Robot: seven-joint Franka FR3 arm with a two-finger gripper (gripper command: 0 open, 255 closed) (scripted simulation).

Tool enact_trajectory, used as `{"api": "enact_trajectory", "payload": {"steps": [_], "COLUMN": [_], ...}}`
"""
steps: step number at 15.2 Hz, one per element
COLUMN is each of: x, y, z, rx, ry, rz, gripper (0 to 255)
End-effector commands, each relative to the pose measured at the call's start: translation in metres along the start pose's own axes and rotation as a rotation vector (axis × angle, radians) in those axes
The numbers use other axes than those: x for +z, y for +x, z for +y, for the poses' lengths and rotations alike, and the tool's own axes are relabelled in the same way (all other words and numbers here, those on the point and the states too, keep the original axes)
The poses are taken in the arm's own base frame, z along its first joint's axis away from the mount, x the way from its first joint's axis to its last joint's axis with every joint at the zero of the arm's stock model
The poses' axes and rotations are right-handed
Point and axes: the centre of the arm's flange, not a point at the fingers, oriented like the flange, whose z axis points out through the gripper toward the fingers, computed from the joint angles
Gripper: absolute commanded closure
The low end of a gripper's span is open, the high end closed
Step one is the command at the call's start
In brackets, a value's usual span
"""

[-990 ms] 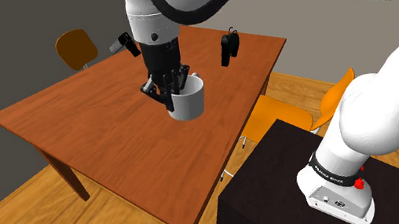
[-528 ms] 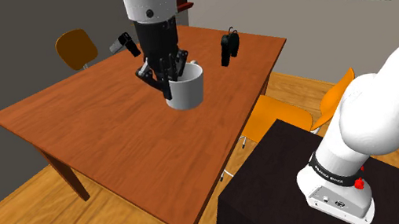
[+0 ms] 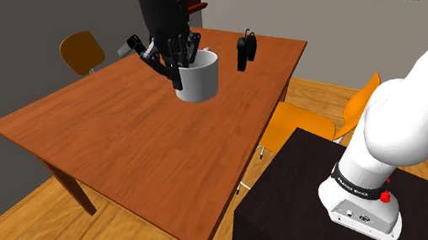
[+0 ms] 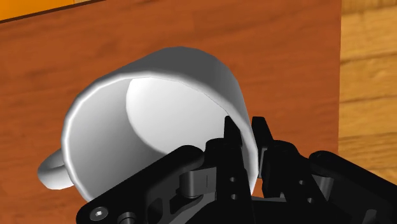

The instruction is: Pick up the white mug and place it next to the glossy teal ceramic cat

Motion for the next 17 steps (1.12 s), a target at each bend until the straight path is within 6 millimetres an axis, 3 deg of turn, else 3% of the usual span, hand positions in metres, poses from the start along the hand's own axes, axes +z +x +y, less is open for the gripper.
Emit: {"api": "enact_trajectory", "payload": {"steps": [1, 4, 17], "x": [-0.011, -0.023, -0.016], "y": [0.000, 0.000, 0.033], "z": [0.001, 0.001, 0.170], "rx": [0.000, 0.000, 0.000], "ry": [0.000, 0.000, 0.000], "rz": [0.000, 0.000, 0.000], "gripper": [255, 255, 255]}}
